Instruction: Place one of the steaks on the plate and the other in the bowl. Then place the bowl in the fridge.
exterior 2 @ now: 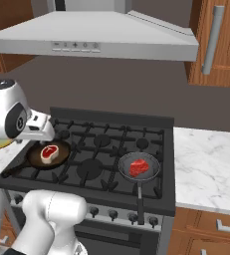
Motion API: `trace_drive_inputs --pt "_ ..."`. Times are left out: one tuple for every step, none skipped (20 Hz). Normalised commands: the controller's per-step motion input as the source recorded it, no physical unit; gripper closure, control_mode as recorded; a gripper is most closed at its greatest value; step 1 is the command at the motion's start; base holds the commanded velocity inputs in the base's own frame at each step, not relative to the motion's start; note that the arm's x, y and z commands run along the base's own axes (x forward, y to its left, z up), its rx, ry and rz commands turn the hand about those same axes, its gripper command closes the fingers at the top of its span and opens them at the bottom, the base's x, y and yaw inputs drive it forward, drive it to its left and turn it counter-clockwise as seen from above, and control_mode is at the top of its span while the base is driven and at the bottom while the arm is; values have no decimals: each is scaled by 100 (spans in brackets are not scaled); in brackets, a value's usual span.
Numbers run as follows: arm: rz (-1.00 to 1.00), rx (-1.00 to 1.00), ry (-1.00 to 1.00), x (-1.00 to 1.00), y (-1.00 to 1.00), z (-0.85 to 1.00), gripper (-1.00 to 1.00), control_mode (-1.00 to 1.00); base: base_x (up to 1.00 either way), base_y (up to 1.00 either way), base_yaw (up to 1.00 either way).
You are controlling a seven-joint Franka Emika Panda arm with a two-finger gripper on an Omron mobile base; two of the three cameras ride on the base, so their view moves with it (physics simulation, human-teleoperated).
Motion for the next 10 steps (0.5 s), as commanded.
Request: trace_drive_inputs --pt "0 0 15 15 24 -18 -100 -100 0 0 0" --pt "0 0 15 14 17 -20 -100 -100 0 0 0" --pt "0 0 11 9 21 -19 -100 -100 0 0 0" --pt "0 0 8 8 22 -20 -100 -100 0 0 0" --pt "0 0 7 11 23 -26 -100 -100 0 0 0" --pt "0 0 3 9 16 -21 -100 -100 0 0 0" --pt "0 0 0 15 15 -18 -100 -100 0 0 0" --pt "0 0 0 24 13 -17 -100 -100 0 0 0" --pt "0 0 6 37 16 -24 -100 -100 0 0 0" --pt "0 0 9 40 5 -26 -100 -100 0 0 0"
